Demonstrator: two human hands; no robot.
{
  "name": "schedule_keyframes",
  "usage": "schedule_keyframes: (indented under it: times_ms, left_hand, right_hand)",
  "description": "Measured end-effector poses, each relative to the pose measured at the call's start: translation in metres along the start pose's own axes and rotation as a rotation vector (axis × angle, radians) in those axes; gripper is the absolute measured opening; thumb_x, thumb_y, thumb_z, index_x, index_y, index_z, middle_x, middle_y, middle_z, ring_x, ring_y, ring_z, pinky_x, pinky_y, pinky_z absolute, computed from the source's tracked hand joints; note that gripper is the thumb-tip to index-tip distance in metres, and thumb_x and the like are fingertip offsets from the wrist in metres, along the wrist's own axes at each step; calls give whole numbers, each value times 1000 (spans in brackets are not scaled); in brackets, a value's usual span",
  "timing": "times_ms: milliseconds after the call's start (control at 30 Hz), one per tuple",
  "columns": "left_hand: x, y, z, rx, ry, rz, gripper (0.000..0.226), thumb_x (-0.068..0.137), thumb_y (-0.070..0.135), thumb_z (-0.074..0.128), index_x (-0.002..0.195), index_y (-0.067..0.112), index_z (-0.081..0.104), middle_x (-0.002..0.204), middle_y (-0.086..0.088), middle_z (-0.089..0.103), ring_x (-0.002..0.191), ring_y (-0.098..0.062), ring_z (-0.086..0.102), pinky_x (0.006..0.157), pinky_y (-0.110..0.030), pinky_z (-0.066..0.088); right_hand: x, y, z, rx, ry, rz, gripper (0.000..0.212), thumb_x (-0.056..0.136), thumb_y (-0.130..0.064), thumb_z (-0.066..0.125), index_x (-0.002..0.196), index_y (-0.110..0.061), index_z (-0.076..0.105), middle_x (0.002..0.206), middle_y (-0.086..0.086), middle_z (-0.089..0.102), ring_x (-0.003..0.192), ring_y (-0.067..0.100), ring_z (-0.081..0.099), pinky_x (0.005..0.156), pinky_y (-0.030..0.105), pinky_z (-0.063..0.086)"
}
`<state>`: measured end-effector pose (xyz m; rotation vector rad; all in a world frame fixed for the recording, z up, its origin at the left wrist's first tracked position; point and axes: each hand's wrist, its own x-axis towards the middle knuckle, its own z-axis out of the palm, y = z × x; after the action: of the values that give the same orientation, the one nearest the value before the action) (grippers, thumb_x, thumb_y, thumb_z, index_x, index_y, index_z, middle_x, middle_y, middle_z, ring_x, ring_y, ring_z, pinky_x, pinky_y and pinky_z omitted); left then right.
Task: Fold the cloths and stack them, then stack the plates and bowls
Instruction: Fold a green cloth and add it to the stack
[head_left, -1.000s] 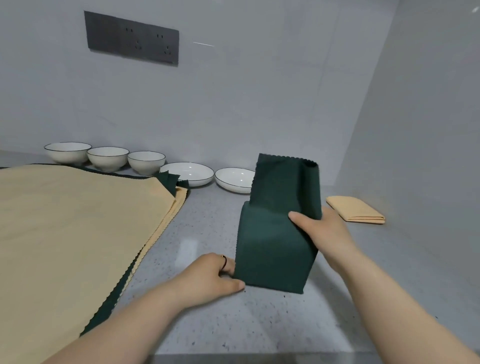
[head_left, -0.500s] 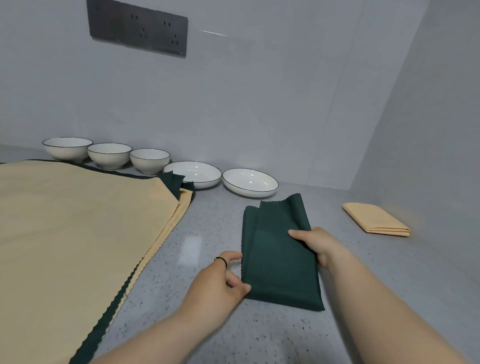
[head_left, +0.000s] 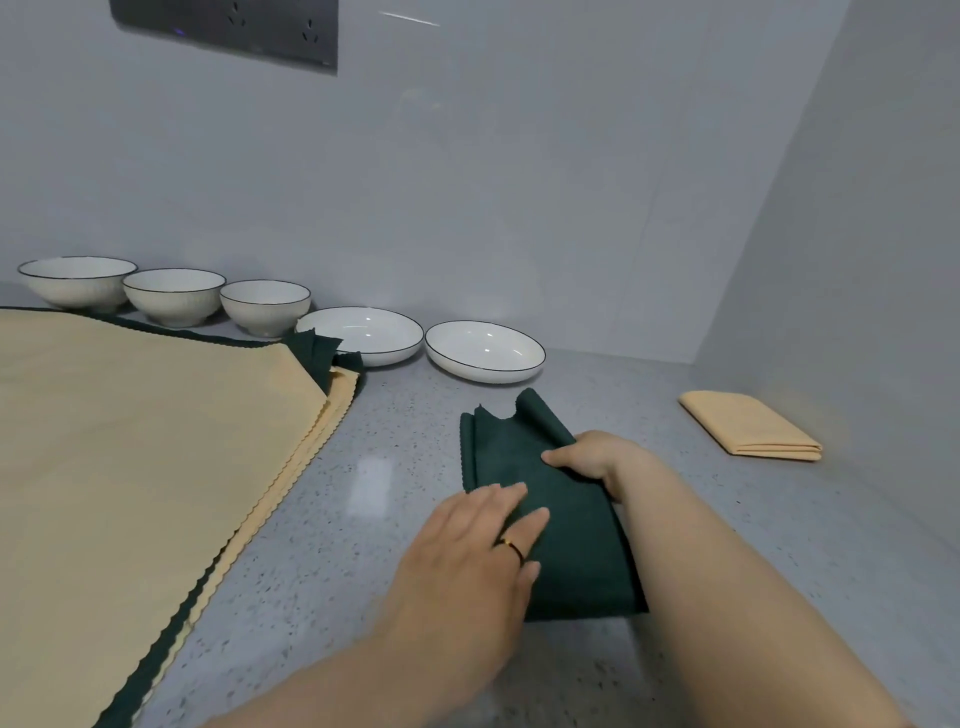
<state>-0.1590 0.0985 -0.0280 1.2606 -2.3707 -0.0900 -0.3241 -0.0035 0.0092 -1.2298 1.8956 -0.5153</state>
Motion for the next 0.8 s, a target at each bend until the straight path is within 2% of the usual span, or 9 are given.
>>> schedule_keyframes:
  times_ms: [100,167,200,267,300,367,500,667,800]
  left_hand:
    - [9,3,7,45,-222,16,62,72,44,16,111,38,64,129,15,54,117,5,50,103,-24,38]
    - [9,2,8,54,-262,-9,57,70,46,22,96,40,72,111,19,66,103,6,61,87,-21,50]
    - [6,4,5,49,-308,-10,59,70,47,21,100,38,72,112,18,66,106,4,61,89,-18,48]
    - [5,-3,16,26,-298,26,82,70,52,2,138,30,41,148,13,32,138,-1,27,111,-16,12]
    - [4,-4,21,58,-259,59,90,66,54,-9,147,26,17,155,10,9,144,-4,5,108,-18,-7]
    - [2,-1,20,99,-324,48,84,71,55,-15,148,24,-2,156,8,-10,143,-6,-13,102,-20,-18]
    - [1,1,15,110,-323,-14,58,96,44,4,148,21,-6,156,5,-14,143,-7,-15,109,-21,-16]
    - [1,3,15,111,-372,-65,56,100,39,15,148,18,-6,156,3,-13,143,-8,-14,114,-25,-11]
    - [0,5,13,118,-372,-92,56,100,39,14,148,18,-5,156,2,-12,144,-9,-12,115,-25,-10]
  right_hand:
    - [2,-1,-1,-6,-20,6,38,91,-21,55,120,3,54,119,21,61,98,31,60,95,44,48]
    - [3,0,-1,28,-31,2,36,91,-20,56,118,3,55,117,20,62,92,28,59,93,42,48]
    - [3,2,-1,53,-40,-1,35,90,-20,57,117,3,56,112,20,63,90,28,59,92,42,48]
    - [3,5,-2,108,-65,-15,36,88,-22,60,114,3,57,96,15,66,86,29,60,94,42,48]
    - [2,6,-2,141,-77,-23,38,87,-25,61,112,2,58,92,12,65,87,29,61,94,42,48]
    - [-2,10,-4,225,-101,-30,37,85,-33,62,107,-3,62,92,9,67,87,25,63,88,37,52]
    - [-21,22,-12,338,-185,-26,23,90,-31,56,92,-9,63,81,2,69,64,11,66,53,21,55]
    - [-63,49,-19,246,-285,-38,21,94,-24,49,84,-10,59,72,5,67,49,9,63,48,20,53]
    - [-89,64,-25,120,-250,-109,20,94,-22,49,78,-14,58,56,-7,65,45,1,56,51,16,41]
